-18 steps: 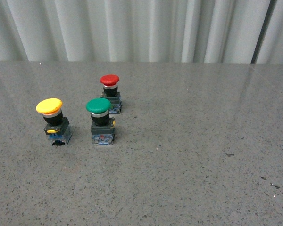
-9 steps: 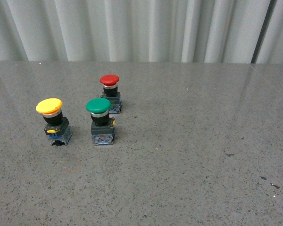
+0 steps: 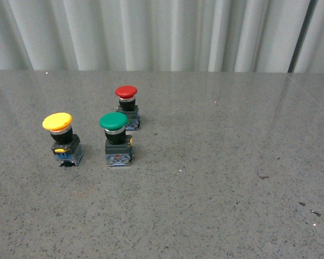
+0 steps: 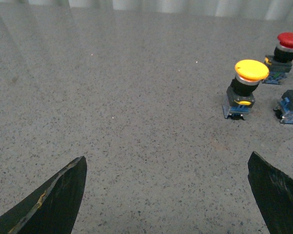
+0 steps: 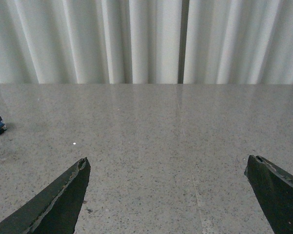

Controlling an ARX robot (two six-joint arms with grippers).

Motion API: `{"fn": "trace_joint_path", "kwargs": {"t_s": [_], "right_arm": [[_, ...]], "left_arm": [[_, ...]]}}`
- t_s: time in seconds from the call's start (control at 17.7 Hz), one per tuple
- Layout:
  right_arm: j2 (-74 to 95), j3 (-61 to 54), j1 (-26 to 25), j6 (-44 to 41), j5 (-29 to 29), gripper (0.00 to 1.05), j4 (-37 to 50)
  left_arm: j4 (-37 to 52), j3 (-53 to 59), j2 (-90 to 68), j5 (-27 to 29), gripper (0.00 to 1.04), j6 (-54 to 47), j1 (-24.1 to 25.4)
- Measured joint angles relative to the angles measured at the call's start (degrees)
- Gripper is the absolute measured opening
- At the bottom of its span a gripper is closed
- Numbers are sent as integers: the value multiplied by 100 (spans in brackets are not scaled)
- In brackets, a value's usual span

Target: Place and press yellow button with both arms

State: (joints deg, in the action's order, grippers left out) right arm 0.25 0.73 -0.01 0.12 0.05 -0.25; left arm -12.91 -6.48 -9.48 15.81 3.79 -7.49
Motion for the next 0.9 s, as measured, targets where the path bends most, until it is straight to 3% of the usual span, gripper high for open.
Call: {"fn": "trace_joint_path", "kwargs": {"t_s": [0.11, 0.23, 0.39, 0.62, 0.9], "right_arm": [[0, 0, -2, 2, -7, 98, -2], [0, 0, 0, 2, -9, 98, 2], [0, 0, 0, 2, -9, 98, 0], [0, 0, 0, 2, -9, 98, 2], [0, 0, 0, 2, -9, 98, 0]], "left_arm": [[544, -332, -811, 697, 98, 184, -144], [1572, -804, -1692, 452, 98, 149, 24], [2789, -1674, -3794, -411, 98, -94, 306], [2559, -3176, -6227, -1276, 98, -258, 245], [2352, -3788, -7458, -1655, 98, -428, -258]]}}
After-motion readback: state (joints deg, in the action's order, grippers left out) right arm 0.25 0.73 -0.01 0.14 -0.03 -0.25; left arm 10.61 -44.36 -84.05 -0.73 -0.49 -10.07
